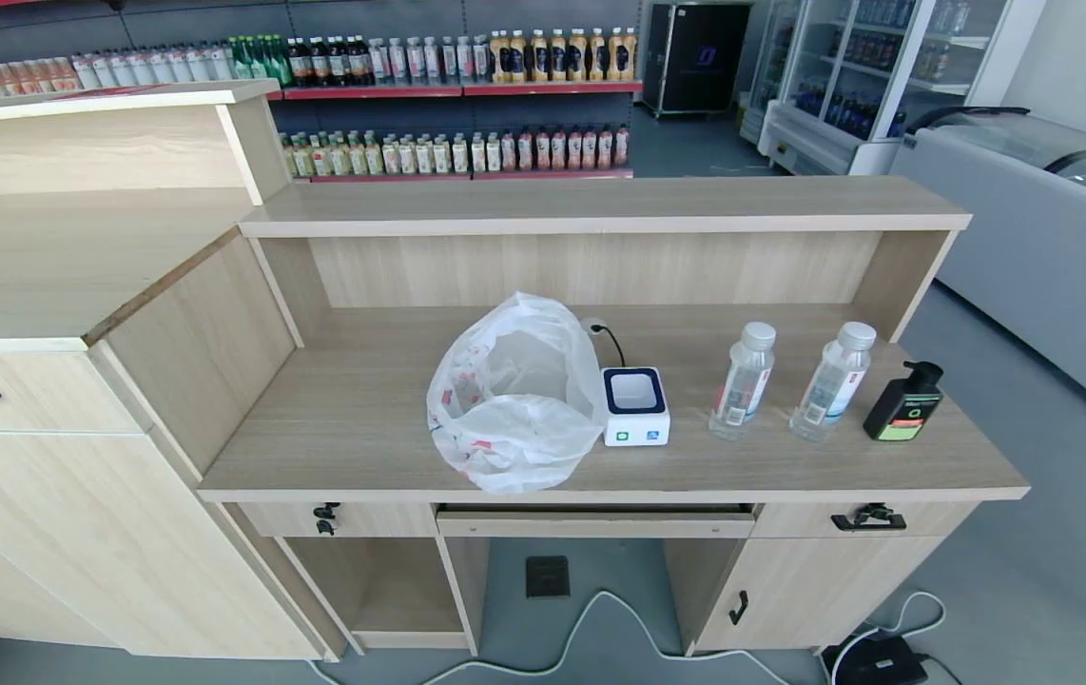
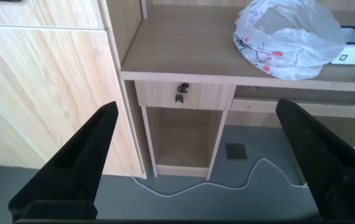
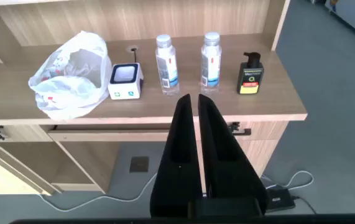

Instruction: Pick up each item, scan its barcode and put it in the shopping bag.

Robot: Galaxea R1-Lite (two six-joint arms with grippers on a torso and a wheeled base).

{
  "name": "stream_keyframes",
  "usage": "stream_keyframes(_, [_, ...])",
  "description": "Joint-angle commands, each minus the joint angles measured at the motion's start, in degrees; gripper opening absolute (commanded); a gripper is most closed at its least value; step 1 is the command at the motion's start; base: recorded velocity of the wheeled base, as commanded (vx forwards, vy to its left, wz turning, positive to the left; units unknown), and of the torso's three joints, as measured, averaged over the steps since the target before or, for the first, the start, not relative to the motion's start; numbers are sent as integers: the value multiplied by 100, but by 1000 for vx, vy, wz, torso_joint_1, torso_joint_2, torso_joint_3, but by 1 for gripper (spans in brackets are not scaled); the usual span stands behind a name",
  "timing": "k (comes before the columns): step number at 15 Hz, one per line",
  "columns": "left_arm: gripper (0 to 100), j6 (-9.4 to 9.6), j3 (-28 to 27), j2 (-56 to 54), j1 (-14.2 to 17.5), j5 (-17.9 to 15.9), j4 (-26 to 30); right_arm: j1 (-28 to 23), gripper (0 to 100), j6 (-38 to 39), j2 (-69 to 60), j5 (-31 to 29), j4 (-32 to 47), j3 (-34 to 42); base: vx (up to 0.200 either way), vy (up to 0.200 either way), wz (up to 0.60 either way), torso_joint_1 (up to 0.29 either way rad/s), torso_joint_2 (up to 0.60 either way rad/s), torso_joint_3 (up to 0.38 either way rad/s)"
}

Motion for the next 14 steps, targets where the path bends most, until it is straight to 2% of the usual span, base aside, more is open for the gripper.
stream_keyframes(1, [100, -4, 0, 2, 1, 2, 0, -125, 0, -58, 3646, 395, -792, -2166, 0, 0, 0, 0, 0, 0])
stream_keyframes(4, [100, -4, 0, 2, 1, 2, 0, -187, 0, -480, 4683, 421, -1785, -2245, 0, 0, 0, 0, 0, 0])
stream_keyframes(5, [100, -4, 0, 2, 1, 2, 0, -178, 100, -506, 4867, 457, -1838, -2253, 0, 0, 0, 0, 0, 0])
stream_keyframes(9, [100, -4, 0, 2, 1, 2, 0, -468, 100, -462, 5588, 1511, -2093, -2500, 0, 0, 0, 0, 0, 0])
stream_keyframes(11, [100, -4, 0, 2, 1, 2, 0, -547, 100, -445, 6529, 1590, -2383, -2957, 0, 0, 0, 0, 0, 0])
stream_keyframes(14, [100, -4, 0, 2, 1, 2, 0, -952, 100, -700, 7302, 1538, -2664, -2930, 0, 0, 0, 0, 0, 0])
